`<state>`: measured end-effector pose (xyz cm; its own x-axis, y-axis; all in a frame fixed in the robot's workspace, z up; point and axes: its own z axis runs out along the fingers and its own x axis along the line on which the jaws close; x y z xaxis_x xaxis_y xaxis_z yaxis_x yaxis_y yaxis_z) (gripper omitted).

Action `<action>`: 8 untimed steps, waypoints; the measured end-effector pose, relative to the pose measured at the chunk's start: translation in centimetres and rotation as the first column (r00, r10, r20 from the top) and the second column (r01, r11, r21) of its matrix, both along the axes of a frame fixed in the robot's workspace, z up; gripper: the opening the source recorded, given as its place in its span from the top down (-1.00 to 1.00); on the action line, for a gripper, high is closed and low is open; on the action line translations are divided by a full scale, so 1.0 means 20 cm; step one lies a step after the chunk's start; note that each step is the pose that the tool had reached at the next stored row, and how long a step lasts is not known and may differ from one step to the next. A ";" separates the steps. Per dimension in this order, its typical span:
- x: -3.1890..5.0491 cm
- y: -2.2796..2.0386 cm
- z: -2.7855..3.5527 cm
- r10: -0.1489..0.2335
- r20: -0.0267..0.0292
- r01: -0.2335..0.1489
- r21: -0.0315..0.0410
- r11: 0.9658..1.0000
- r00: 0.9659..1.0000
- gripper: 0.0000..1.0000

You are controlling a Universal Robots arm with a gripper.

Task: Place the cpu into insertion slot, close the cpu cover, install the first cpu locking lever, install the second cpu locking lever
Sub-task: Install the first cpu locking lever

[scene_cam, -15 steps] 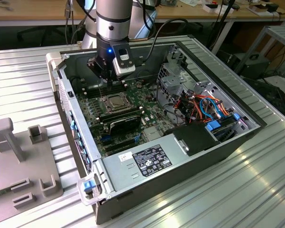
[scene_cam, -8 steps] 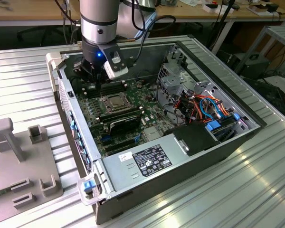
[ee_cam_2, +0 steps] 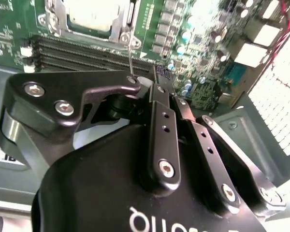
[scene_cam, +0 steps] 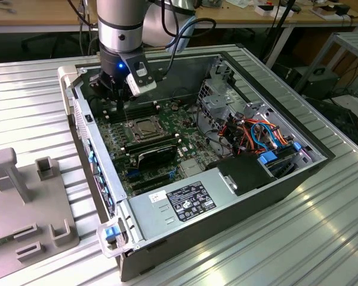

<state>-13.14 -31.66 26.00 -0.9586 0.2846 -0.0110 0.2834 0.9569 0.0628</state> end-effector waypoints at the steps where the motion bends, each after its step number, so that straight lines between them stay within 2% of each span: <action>1: 0.006 0.014 -0.007 0.001 -0.001 -0.001 0.001 1.000 1.000 0.79; 5: 0.072 0.031 -0.017 0.002 -0.009 -0.002 0.002 1.000 1.000 0.79; 8: 0.128 0.032 -0.021 0.005 -0.016 -0.005 0.002 1.000 1.000 0.79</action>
